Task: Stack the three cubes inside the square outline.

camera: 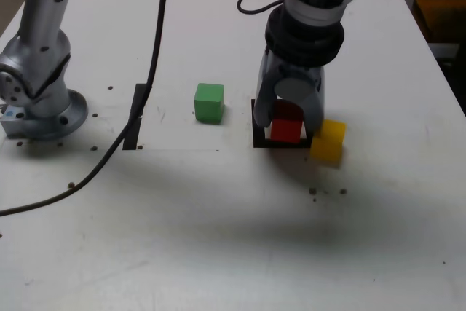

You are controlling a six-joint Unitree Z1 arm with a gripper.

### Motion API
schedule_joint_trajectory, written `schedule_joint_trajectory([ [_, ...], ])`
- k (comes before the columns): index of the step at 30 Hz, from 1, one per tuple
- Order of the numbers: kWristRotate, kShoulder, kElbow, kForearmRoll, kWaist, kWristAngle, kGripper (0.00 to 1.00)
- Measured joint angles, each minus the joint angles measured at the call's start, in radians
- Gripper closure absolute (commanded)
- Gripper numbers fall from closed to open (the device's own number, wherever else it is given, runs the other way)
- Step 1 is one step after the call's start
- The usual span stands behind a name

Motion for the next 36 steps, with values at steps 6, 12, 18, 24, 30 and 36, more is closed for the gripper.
schedule_joint_trajectory([
  [6, 0.000, -0.013, -0.006, 0.043, 0.011, 0.025, 0.82],
  [12, 0.001, -0.063, 0.034, 0.088, 0.073, 0.055, 0.82],
  [18, 0.008, -0.066, 0.051, 0.051, 0.091, 0.048, 0.82],
  [24, 0.011, -0.020, 0.042, -0.007, 0.092, 0.013, 0.82],
  [30, 0.012, -0.013, 0.045, -0.013, 0.092, 0.006, 0.82],
  [36, 0.012, -0.005, 0.053, -0.029, 0.092, -0.007, 0.79],
])
